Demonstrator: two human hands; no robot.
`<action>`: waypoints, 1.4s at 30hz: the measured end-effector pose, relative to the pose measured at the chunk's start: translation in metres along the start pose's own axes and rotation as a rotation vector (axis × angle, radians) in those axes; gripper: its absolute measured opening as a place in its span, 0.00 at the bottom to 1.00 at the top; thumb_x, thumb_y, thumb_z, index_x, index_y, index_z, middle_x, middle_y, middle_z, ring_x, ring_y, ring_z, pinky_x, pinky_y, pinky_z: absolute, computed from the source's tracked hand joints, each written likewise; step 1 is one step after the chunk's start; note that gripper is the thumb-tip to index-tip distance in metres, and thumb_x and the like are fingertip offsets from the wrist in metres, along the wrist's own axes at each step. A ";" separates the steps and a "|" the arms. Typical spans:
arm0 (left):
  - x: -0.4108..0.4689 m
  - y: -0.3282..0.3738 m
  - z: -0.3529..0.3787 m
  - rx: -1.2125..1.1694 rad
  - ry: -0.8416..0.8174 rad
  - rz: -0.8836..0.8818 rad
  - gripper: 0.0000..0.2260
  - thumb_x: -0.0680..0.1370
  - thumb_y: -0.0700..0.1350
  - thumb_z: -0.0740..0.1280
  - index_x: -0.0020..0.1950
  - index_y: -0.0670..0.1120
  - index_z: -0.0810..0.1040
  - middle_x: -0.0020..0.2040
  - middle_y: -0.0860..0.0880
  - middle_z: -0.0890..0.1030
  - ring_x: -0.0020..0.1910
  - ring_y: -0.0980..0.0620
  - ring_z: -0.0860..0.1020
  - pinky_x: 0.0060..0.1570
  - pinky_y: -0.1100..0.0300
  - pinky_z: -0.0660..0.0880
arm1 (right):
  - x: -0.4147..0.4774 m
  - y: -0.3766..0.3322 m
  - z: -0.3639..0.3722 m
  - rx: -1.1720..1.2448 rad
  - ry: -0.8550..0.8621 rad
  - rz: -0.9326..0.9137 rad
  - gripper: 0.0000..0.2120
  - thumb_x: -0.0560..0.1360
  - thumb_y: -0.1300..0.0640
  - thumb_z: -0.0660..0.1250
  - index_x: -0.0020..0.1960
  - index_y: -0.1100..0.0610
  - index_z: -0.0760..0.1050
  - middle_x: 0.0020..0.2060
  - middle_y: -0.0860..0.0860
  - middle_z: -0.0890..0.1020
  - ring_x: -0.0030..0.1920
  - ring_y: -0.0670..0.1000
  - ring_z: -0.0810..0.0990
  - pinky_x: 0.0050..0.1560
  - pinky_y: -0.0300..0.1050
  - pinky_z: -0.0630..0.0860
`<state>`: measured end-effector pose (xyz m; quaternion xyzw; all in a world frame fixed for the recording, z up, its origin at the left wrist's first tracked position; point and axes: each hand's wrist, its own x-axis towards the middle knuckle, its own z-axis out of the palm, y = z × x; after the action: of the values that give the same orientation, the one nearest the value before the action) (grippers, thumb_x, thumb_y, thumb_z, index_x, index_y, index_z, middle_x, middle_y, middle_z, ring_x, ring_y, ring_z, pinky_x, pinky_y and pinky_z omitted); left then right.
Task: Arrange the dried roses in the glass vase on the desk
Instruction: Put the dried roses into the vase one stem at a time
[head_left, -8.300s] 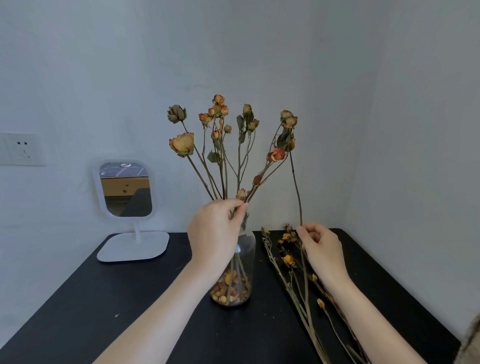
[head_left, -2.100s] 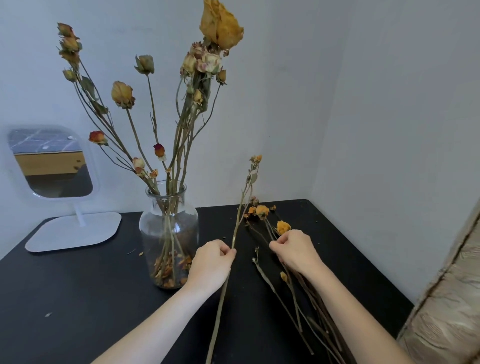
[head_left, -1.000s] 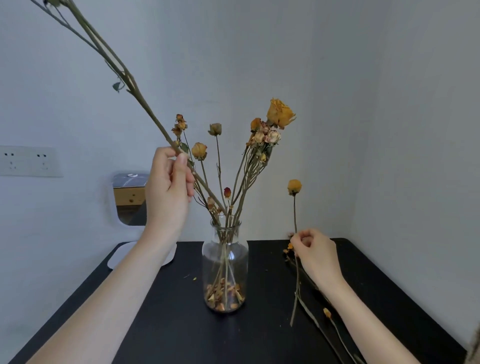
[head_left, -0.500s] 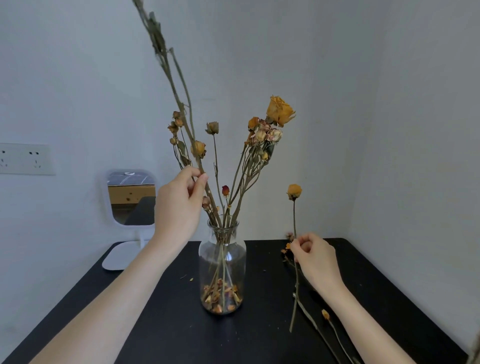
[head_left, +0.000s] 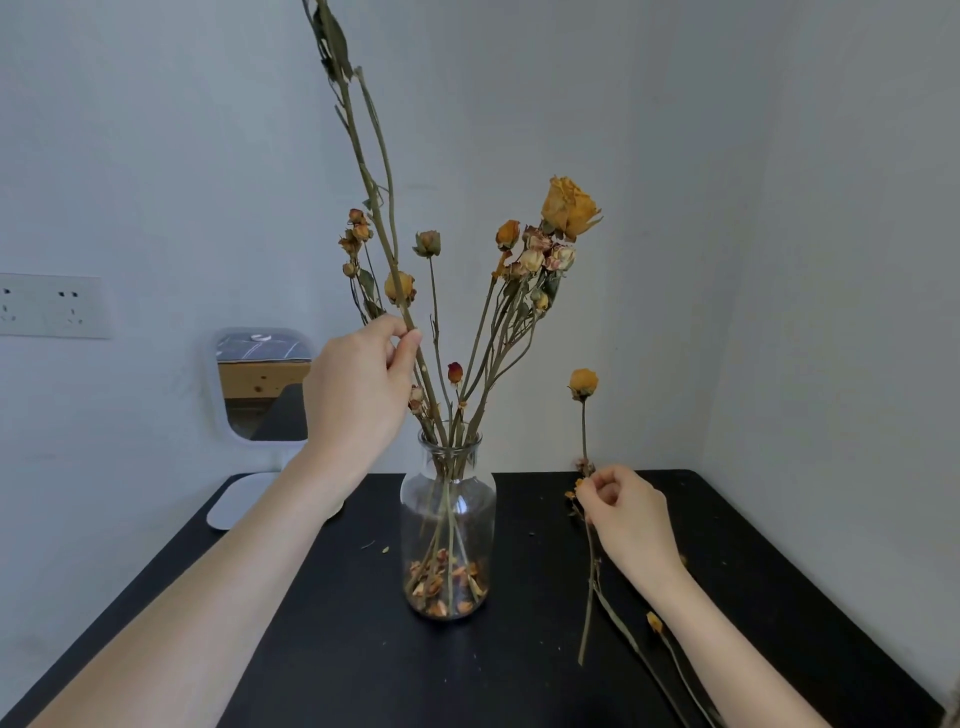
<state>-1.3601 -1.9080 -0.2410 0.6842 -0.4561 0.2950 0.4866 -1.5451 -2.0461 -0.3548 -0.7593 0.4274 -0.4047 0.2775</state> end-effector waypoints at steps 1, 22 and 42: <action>0.001 0.001 0.000 -0.004 0.009 -0.001 0.09 0.79 0.47 0.62 0.47 0.44 0.79 0.23 0.58 0.66 0.23 0.61 0.66 0.26 0.66 0.58 | 0.000 0.000 0.001 0.000 -0.001 0.002 0.03 0.76 0.54 0.64 0.44 0.52 0.73 0.33 0.49 0.79 0.35 0.46 0.78 0.33 0.33 0.69; -0.012 0.007 0.011 -0.173 -0.092 -0.096 0.13 0.76 0.52 0.65 0.55 0.47 0.81 0.25 0.52 0.76 0.29 0.54 0.77 0.39 0.65 0.73 | -0.003 0.000 0.007 0.008 0.000 -0.009 0.03 0.75 0.55 0.65 0.45 0.53 0.74 0.32 0.49 0.78 0.32 0.45 0.76 0.30 0.32 0.68; -0.104 -0.054 0.055 -0.209 -0.309 -0.356 0.13 0.74 0.51 0.66 0.55 0.50 0.69 0.50 0.52 0.73 0.51 0.53 0.73 0.49 0.60 0.72 | 0.007 -0.019 -0.005 0.325 0.098 -0.020 0.02 0.76 0.56 0.63 0.46 0.50 0.72 0.35 0.49 0.80 0.39 0.45 0.80 0.37 0.36 0.71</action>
<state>-1.3558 -1.9189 -0.3697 0.7368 -0.4253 0.0478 0.5235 -1.5393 -2.0437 -0.3343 -0.6878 0.3619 -0.5078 0.3716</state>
